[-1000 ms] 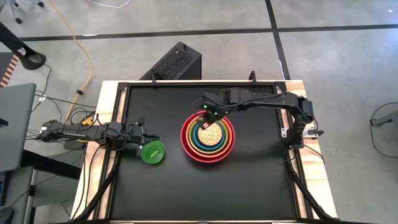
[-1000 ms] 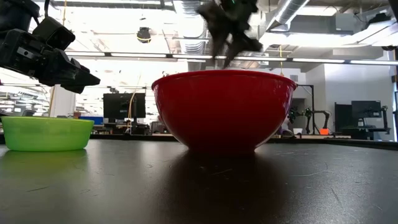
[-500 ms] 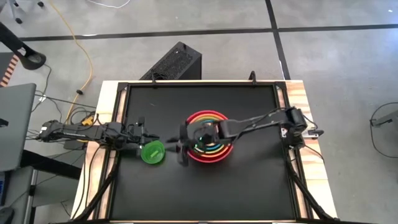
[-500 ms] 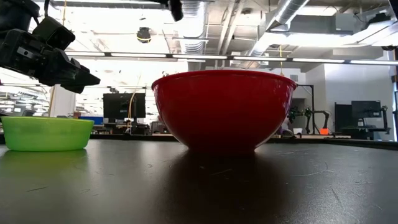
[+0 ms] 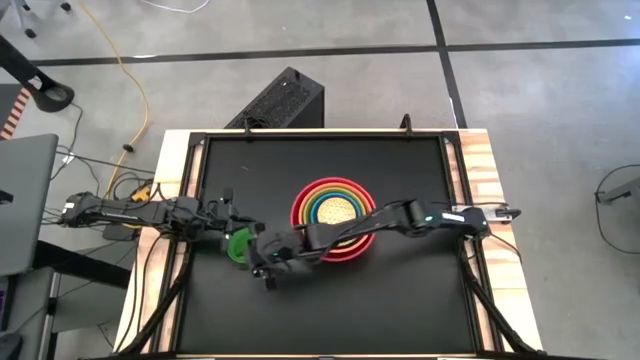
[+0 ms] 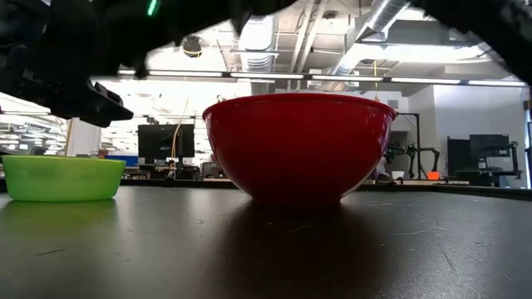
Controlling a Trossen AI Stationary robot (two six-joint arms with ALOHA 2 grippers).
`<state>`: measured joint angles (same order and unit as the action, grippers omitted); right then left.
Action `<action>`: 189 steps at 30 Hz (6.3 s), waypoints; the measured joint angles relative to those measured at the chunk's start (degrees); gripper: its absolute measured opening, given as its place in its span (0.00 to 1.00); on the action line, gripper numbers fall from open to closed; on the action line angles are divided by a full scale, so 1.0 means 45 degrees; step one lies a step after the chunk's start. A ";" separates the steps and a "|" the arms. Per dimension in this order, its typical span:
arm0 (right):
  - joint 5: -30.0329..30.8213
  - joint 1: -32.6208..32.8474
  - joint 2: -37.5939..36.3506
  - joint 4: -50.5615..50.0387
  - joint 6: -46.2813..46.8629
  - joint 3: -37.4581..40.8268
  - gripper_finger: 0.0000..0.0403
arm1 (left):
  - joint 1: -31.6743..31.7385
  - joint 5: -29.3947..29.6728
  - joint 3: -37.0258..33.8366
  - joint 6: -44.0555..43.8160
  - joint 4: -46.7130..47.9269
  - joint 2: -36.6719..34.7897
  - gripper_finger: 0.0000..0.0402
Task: Nest bowls inside each other
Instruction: Stack the light green bowl into the orange patterned bowl, then return to Home Position
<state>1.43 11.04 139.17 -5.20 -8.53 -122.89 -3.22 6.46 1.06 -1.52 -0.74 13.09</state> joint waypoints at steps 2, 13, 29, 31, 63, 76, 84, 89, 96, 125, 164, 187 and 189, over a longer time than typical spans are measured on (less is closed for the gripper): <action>-0.0001 -0.0069 0.1112 -0.1125 -0.0613 -0.1455 0.43 | 0.0000 0.0004 0.0005 0.0000 0.0030 0.0009 0.03; 0.0080 -0.0109 0.1598 -0.3450 -0.1967 -0.1991 0.43 | 0.0000 0.0019 0.0029 0.0000 0.0080 0.0009 0.03; 0.0374 -0.0431 0.1652 -0.5555 -0.4600 -0.2001 0.39 | 0.0000 0.0053 0.0049 0.0000 0.0103 0.0009 0.03; 0.0394 -0.0463 0.1652 -0.5538 -0.4981 -0.2001 0.35 | 0.0000 0.0053 0.0049 -0.0001 0.0103 0.0009 0.03; -0.6548 -0.1523 -0.4463 -1.3028 -0.2468 -0.2011 0.00 | -0.0005 0.0048 0.0053 0.0000 0.0098 0.0004 0.03; -0.2600 -0.1771 -0.8303 -1.3116 -0.0574 0.4122 0.00 | -0.0001 0.0045 0.0053 -0.0002 0.0098 0.0007 0.03; -0.0179 -0.2063 -1.0131 -0.8121 0.0671 0.9523 0.00 | -0.0005 0.0048 0.0053 -0.0005 0.0098 0.0004 0.03; -0.0155 -0.1836 -1.0122 -0.6768 0.0997 1.0691 0.00 | -0.0003 0.0048 0.0053 -0.0002 0.0098 0.0004 0.03; 0.0083 -0.1602 -1.0015 -0.5760 0.1235 1.0958 0.00 | -0.0005 0.0047 0.0053 0.0000 0.0098 0.0008 0.03; 0.0034 -0.1460 -0.9274 -0.6073 0.3193 1.0950 0.17 | -0.0005 0.0044 0.0058 -0.0001 0.0098 0.0007 0.03; -0.1301 -0.0984 -2.5160 -0.0478 0.5431 2.2740 0.26 | -0.0004 0.0048 0.0058 0.0000 0.0094 0.0009 0.03; 0.0671 -0.1258 -2.9934 0.0963 0.5162 2.6943 0.26 | -0.0005 0.0046 0.0058 -0.0004 0.0093 0.0009 0.03; 0.0671 -0.1256 -2.9937 0.0951 0.5161 2.6943 0.26 | -0.0004 0.0048 0.0058 -0.0001 0.0093 0.0009 0.03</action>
<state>4.45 5.39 4.46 -0.92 14.69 -1.65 -3.24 6.68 1.32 -1.52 -0.32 13.13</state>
